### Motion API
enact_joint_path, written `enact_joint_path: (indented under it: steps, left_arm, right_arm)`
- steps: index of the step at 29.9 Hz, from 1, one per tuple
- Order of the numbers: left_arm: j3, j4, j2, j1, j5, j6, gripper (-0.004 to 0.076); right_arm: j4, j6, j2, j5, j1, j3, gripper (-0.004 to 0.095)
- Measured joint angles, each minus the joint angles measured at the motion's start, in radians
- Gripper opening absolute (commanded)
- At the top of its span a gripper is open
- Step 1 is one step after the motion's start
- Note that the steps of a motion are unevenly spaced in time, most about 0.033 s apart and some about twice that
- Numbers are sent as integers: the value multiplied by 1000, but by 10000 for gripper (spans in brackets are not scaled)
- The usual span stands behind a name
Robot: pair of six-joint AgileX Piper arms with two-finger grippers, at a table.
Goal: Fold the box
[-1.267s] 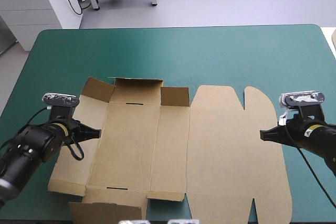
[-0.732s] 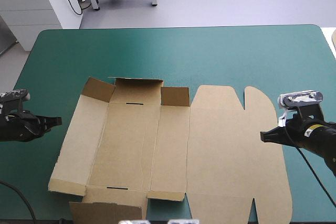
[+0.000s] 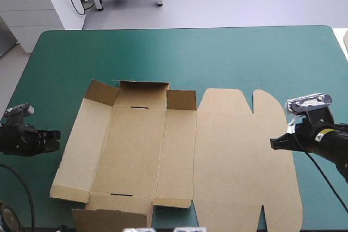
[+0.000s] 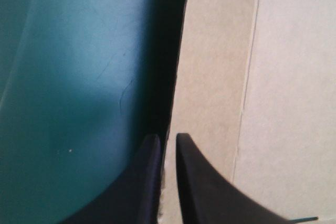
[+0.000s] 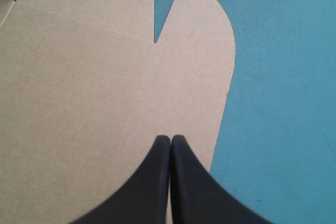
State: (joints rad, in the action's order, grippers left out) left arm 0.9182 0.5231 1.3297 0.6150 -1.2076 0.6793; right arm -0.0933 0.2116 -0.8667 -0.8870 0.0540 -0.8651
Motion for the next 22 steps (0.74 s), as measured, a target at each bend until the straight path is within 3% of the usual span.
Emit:
enact_joint_path:
  steps: [3,5,13,22]
  left_arm:
    - [-39,-28,0,1,0,0,397]
    - [-74,-17,0,1,7,1,449]
    - [-215,26,0,1,80,30,440]
    - [-237,110,0,-101,72,154,440]
  right_arm:
    - [0,18,0,0,0,0,-16]
    - [0,28,0,0,0,0,-16]
    - [0,35,0,0,0,0,-16]
    - [0,39,0,0,0,0,-16]
